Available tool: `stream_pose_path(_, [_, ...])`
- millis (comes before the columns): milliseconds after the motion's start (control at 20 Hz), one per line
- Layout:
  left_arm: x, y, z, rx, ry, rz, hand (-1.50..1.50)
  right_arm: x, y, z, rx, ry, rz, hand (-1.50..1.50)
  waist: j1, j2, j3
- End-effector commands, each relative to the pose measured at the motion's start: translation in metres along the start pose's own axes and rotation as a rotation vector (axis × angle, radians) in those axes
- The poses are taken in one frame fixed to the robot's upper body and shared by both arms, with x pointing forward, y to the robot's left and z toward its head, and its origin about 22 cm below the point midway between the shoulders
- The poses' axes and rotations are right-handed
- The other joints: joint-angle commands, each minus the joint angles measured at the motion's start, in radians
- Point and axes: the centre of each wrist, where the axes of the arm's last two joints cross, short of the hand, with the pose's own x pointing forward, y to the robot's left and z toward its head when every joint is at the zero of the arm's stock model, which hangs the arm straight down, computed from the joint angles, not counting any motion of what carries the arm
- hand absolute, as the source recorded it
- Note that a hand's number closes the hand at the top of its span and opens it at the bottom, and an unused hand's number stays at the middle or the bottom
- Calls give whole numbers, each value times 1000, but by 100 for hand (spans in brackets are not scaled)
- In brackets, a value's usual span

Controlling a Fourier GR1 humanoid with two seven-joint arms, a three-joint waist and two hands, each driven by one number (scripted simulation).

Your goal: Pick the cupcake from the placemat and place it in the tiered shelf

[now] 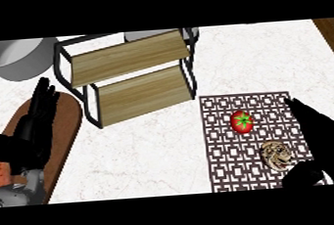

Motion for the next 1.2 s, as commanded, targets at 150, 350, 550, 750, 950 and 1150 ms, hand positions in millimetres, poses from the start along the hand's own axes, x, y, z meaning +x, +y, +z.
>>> stream_pose_path(150, [-7,13,9,11,7,5,0,12,19,-9,14,124,-8,-150,-6,-2,1])
stream_pose_path(350, [6,4,7,18,6,15,0,-4,44,-18,33,126,15,-150,-13,-2,1])
stream_pose_path(550, [0,3,-10,14,0,7,0,-9,40,-8,46,110,18,-150,-21,-2,1])
stream_pose_path(750, [-8,7,3,8,11,5,0,-2,52,-28,25,110,-22,-150,-14,-2,1])
stream_pose_path(950, [5,28,6,2,-10,4,0,-32,53,-29,8,83,-14,-150,-15,-2,1])
stream_pose_path(1150, [8,-2,1,-10,7,6,0,-25,79,-48,5,72,-20,-150,-14,-1,1])
